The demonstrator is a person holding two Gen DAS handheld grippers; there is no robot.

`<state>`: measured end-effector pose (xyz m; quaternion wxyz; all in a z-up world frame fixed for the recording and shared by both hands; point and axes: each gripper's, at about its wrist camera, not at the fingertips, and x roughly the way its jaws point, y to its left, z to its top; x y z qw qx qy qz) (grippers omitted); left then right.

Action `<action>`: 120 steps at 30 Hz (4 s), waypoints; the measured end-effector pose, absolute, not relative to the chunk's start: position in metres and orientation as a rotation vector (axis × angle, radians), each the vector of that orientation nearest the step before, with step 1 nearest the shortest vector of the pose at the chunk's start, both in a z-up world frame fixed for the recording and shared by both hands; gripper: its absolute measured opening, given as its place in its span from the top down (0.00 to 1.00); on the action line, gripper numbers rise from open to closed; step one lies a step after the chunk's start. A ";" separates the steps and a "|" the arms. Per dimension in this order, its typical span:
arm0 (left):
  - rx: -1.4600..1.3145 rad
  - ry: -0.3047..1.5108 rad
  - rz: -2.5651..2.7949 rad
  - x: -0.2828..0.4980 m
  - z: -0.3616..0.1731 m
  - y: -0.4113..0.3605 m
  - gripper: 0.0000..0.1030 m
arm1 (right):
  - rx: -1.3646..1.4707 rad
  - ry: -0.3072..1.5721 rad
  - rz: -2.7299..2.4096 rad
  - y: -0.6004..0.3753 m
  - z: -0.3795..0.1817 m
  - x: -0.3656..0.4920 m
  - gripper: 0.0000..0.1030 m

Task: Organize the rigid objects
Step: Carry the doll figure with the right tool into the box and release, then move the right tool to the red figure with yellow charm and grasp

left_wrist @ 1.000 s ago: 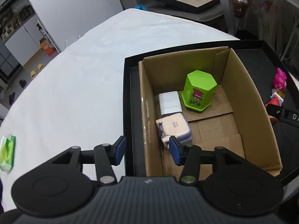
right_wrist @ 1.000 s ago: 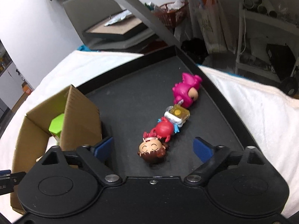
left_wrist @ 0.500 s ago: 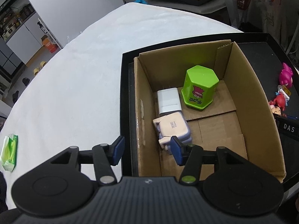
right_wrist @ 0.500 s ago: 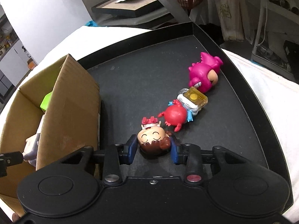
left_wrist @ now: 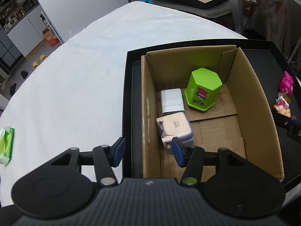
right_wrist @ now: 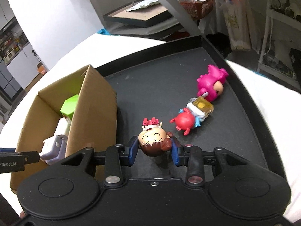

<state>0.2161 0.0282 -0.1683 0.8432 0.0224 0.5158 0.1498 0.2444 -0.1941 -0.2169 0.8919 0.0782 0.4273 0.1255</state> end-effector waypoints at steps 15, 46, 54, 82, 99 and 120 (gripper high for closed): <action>-0.033 1.041 0.279 0.202 -0.159 0.041 0.49 | 0.091 0.836 0.222 -0.192 -0.185 0.230 0.65; -0.242 1.026 0.205 0.197 -0.166 0.076 0.73 | -0.100 0.762 0.278 -0.099 -0.146 0.218 0.65; -0.267 1.031 0.151 0.198 -0.170 0.079 0.91 | -0.129 0.794 0.319 -0.071 -0.150 0.220 0.65; -0.296 1.007 0.128 0.193 -0.167 0.084 0.91 | -0.063 0.883 0.337 -0.060 -0.159 0.224 0.56; -0.210 0.968 0.156 0.188 -0.155 0.070 0.86 | 0.041 0.807 0.309 -0.113 -0.141 0.217 0.54; -0.053 0.982 0.230 0.193 -0.155 0.048 0.63 | 0.171 0.804 0.195 -0.188 -0.184 0.228 0.40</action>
